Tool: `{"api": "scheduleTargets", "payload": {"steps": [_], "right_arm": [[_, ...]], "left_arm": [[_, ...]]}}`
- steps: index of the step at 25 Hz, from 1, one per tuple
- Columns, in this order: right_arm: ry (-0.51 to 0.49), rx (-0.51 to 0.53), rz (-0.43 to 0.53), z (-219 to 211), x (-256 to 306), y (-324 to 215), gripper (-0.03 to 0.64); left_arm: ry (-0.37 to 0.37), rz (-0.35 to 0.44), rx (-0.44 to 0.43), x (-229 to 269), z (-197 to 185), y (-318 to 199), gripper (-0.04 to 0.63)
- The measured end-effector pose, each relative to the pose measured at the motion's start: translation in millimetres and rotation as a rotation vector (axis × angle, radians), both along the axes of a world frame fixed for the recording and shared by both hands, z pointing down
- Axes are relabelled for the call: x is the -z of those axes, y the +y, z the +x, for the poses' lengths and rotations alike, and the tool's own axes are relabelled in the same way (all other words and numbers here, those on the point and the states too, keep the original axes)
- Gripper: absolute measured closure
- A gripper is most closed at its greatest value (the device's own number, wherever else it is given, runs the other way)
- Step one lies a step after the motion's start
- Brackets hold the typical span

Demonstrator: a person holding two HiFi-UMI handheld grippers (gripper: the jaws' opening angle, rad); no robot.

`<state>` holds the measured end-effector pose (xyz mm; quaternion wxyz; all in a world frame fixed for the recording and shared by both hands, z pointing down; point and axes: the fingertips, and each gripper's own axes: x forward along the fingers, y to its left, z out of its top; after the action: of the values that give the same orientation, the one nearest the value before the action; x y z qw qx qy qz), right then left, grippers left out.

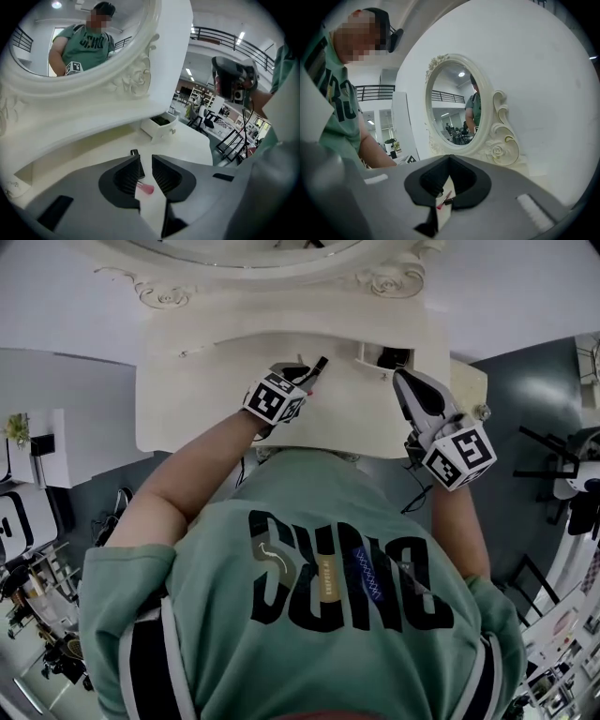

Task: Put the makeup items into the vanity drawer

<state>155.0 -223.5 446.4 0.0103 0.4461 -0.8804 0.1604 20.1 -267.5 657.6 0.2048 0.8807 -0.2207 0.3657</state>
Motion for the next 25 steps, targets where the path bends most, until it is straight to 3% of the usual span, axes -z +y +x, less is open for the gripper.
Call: {"api": "scheduleTargets", "payload": {"steps": [6,11,15,18,22,25], "right_arm": [[-0.01,-0.013,-0.037,11.8,-17.6,4.7,0.609],[-0.017,-0.025,-0.046,17.1,-21.2,4.4,0.607],[-0.011,-0.027,-0.05,19.2,-22.9,4.7,0.607],[-0.006,-0.03,-0.048,20.9,-20.9,7.0,0.607],[0.0,-0.038,-0.035,22.4,-13.0,8.0,0.609],[0.007,-0.04,-0.017,22.0,-2.8,7.0,0.608]], "left_arm": [[-0.148,-0.037,0.004,-43.2,5.8,-6.8,0.476],[-0.215,-0.064,-0.021,-61.1,11.2,-5.7,0.431],[-0.301,-0.057,-0.062,-70.8,16.5,-0.2,0.431],[-0.354,-0.019,-0.095,-74.1,16.8,2.0,0.502],[-0.282,0.015,-0.099,-54.4,20.8,1.3,0.503],[-0.142,0.036,-0.049,-15.7,23.8,-6.4,0.503]]}}
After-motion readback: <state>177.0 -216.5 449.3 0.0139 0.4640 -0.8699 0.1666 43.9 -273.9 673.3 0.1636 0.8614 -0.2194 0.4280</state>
